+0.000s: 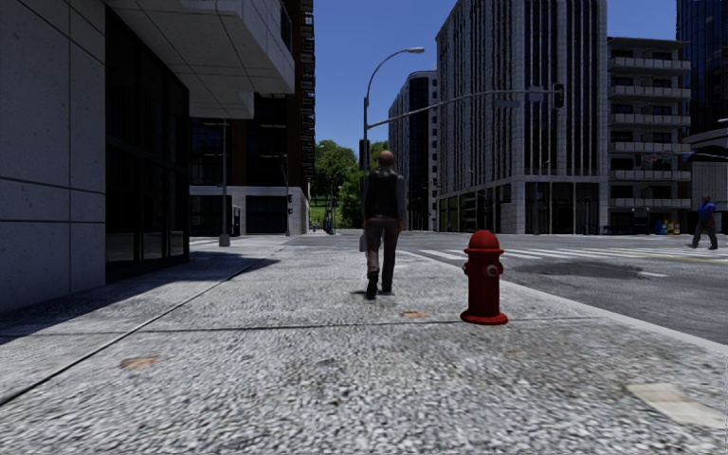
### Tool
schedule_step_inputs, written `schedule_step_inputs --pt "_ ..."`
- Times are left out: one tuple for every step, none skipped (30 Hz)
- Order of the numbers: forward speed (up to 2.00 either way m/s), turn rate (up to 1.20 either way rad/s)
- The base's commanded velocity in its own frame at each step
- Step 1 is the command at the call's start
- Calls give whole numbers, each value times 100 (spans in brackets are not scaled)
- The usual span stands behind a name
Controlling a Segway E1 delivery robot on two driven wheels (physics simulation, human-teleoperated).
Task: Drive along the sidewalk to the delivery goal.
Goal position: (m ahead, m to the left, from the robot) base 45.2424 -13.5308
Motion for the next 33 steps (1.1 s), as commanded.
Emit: schedule_step_inputs --pt "101 0" --pt "105 0" --pt "89 0" --pt "81 0" --pt "79 0" --pt "79 0" --pt "100 0" --pt "126 0" --pt "136 0" --pt "136 0" --pt "139 0" --pt "140 0" --pt "140 0" --pt "142 0" --pt "150 0" --pt "163 0" --pt "163 0" --pt "176 0" --pt "183 7" --pt "185 56" --pt "186 86" --pt "186 120" --pt "186 120" --pt "187 120" --pt "187 120" --pt "187 76" --pt "187 0" --pt "187 0" --pt "186 0" --pt "180 0" --pt "177 0" --pt "176 0" --pt "175 0"
